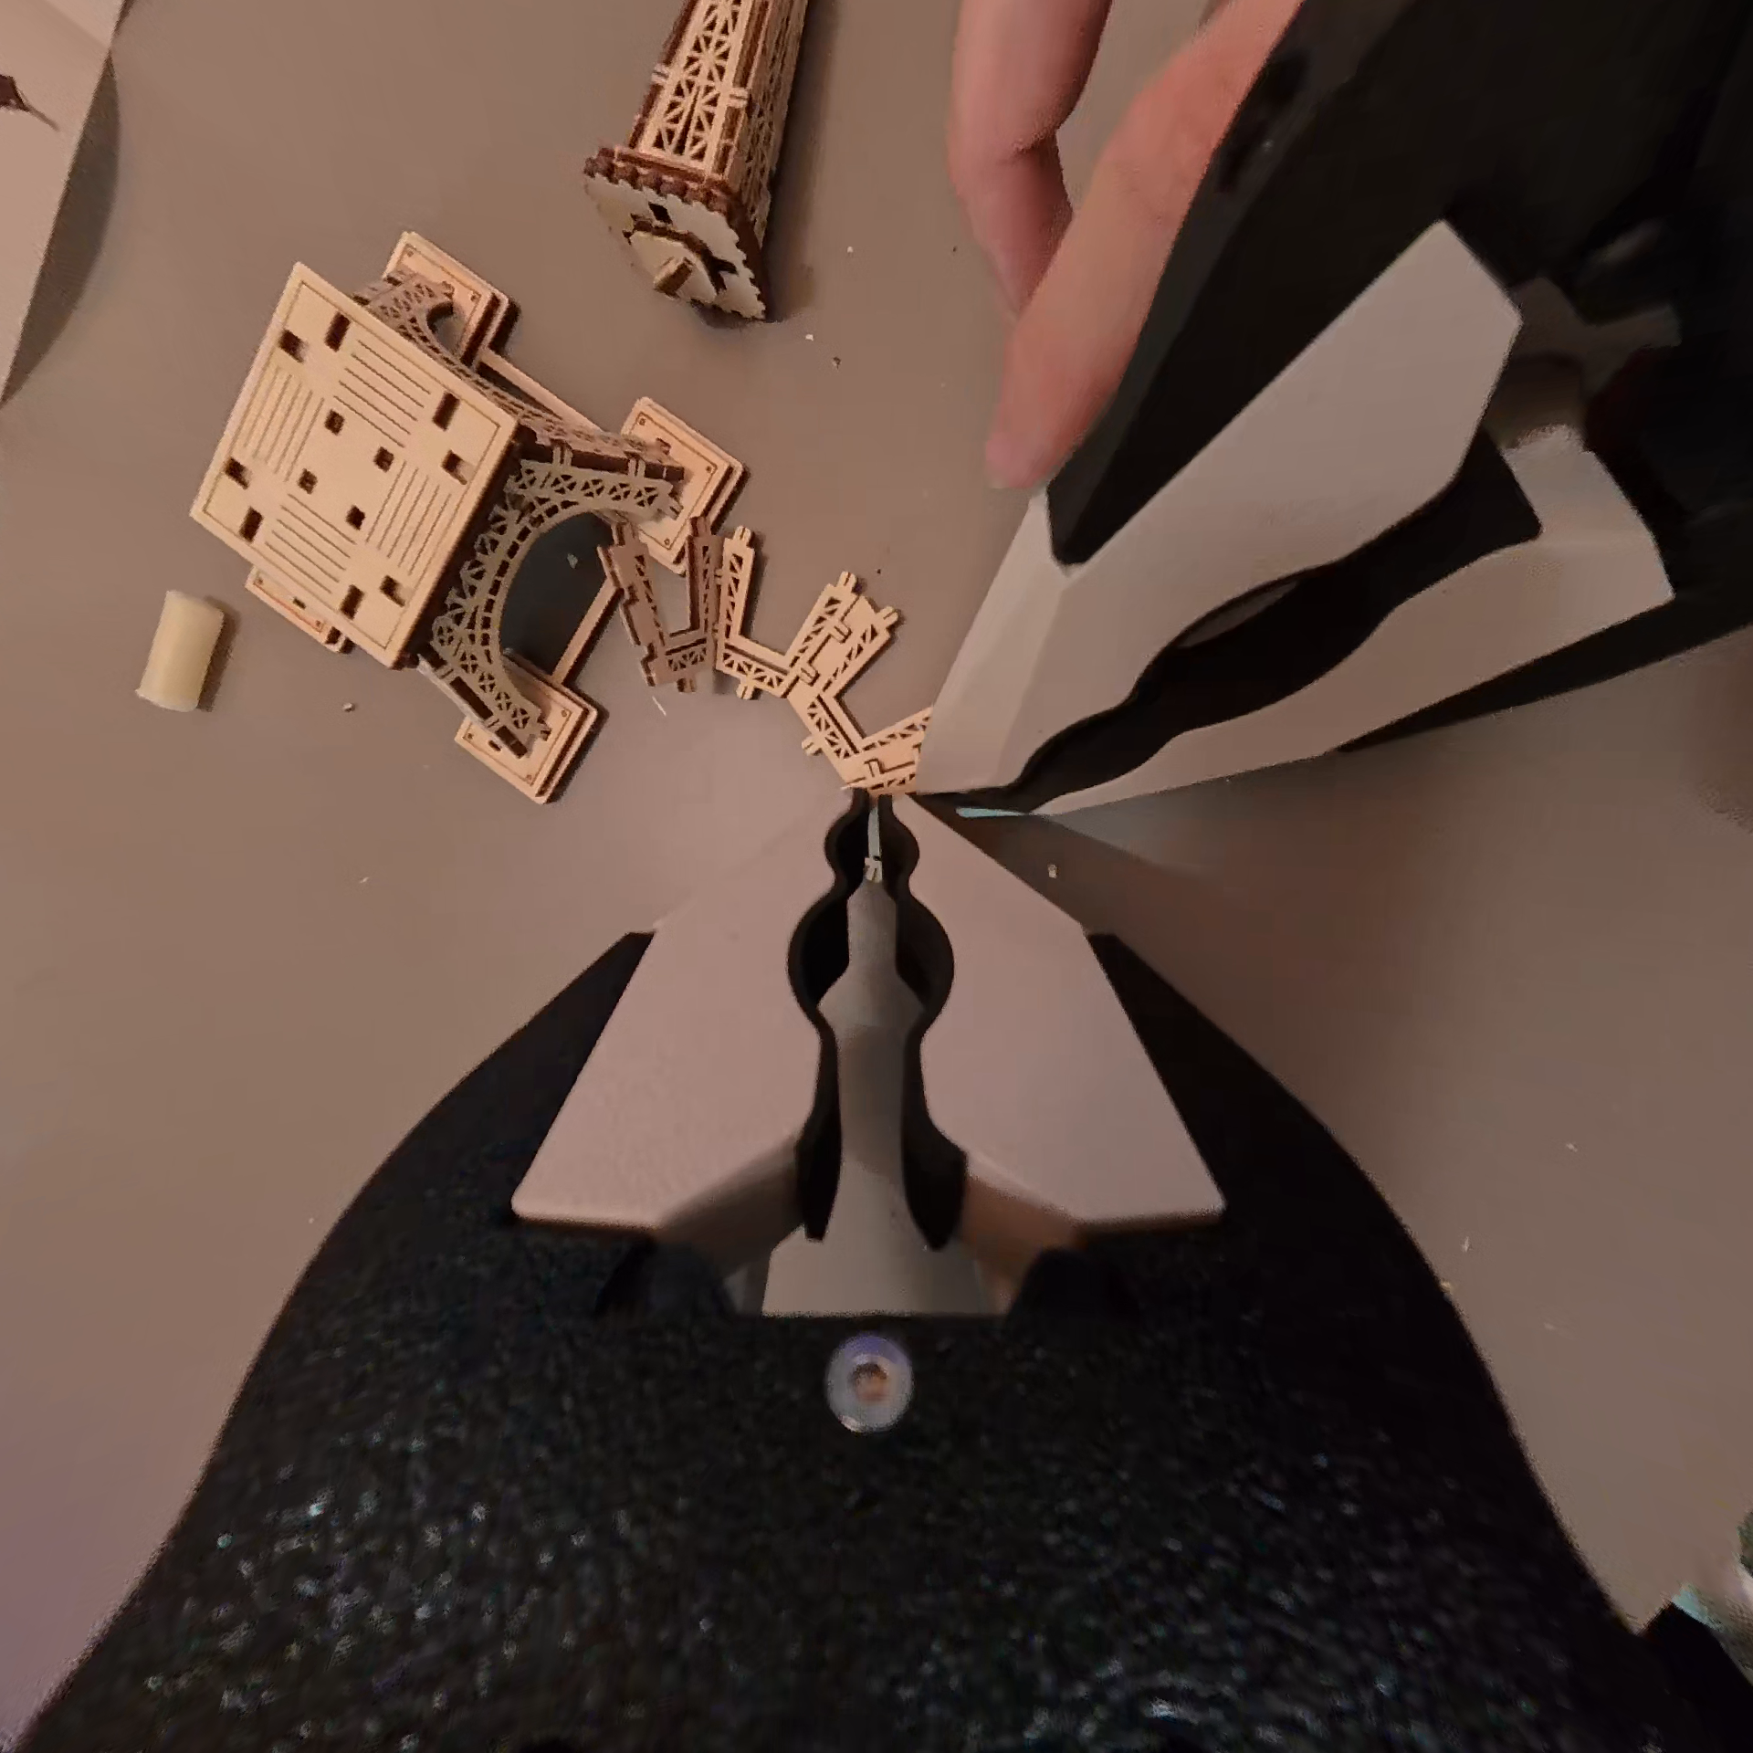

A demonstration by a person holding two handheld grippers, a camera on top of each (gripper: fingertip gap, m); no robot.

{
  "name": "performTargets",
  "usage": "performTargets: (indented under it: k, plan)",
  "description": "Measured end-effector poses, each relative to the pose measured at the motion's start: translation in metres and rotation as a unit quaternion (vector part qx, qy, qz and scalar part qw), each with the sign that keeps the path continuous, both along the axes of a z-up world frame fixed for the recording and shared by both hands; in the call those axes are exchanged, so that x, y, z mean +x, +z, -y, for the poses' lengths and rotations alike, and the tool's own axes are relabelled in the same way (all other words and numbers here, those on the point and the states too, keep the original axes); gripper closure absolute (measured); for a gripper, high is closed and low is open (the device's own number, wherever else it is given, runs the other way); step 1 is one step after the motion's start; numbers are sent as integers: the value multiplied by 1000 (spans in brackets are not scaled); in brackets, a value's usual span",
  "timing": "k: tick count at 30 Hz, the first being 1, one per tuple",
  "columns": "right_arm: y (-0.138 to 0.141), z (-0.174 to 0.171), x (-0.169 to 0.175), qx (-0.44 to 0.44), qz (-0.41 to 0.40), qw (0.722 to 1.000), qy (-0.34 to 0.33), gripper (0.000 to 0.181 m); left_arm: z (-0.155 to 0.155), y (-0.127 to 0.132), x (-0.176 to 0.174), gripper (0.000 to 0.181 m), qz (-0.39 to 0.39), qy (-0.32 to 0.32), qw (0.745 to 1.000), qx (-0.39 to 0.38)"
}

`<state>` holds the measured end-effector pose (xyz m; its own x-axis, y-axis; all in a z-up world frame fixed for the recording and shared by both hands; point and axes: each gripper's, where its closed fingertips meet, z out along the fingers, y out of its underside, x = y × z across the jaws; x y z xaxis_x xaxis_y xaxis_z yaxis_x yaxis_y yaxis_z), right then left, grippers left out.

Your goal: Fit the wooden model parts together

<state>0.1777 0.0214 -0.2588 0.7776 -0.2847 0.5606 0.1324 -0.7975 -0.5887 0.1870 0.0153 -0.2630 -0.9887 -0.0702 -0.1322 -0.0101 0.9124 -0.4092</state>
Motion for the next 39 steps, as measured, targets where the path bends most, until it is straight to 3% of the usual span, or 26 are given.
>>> performTargets:
  k: [9, 11, 13, 22, 32, 39]
  plan:
    - [1, 2, 2, 84, -102, 991, -36, 180, 1, 1, -2, 178, -46, -13, 999, 18]
    - [1, 2, 3, 91, -108, 989, -38, 181, 0, 2, 3, 172, -46, -5, 999, 8]
    - [1, 2, 3, 92, -110, 989, -37, 180, 0, 4, 7, 181, -36, -7, 999, -6]
    - [1, 2, 3, 94, -114, 988, -37, 180, 9, 5, 2, 181, -28, -82, 996, -16]
    - [1, 2, 2, 94, -115, 988, -34, 180, 10, 1, 2, 181, -55, -79, 995, -9]
    - [4, 27, 4, 108, -111, 985, -78, 157, 10, 1, 2, 181, -72, -23, 997, -18]
